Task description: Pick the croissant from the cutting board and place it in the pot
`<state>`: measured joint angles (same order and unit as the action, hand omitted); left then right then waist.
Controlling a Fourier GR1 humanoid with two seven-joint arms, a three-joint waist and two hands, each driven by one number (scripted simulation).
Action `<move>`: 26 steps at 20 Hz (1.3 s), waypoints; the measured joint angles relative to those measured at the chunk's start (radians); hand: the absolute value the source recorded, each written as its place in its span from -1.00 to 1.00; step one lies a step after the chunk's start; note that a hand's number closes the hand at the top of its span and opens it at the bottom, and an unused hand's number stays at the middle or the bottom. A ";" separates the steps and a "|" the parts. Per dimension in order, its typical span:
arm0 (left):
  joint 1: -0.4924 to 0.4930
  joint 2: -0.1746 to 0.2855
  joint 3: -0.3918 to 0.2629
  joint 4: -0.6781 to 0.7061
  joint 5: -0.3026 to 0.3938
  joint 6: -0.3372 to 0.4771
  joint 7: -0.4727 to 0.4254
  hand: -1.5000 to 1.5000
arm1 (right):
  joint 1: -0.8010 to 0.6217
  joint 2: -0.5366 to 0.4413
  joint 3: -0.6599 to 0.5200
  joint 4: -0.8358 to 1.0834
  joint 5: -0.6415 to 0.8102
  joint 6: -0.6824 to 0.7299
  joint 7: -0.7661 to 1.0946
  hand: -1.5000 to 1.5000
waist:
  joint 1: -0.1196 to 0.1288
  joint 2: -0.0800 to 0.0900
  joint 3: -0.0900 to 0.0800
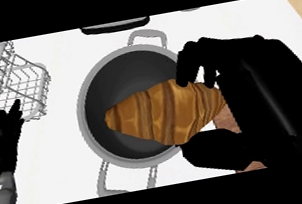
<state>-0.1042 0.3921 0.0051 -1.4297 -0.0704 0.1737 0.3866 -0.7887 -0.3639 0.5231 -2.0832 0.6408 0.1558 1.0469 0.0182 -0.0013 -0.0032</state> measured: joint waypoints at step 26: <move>0.019 -0.014 0.042 -0.021 -0.013 -0.029 0.000 0.00 | 0.103 0.358 -0.097 0.484 -0.075 -0.575 -0.282 -1.00 | -0.009 0.003 0.004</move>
<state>-0.0852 0.3777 0.0468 -1.4503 -0.0838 0.1447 0.3863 -0.6855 -0.0064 0.4259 -1.5993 0.5660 -0.4195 0.7651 0.0090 0.0014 0.0005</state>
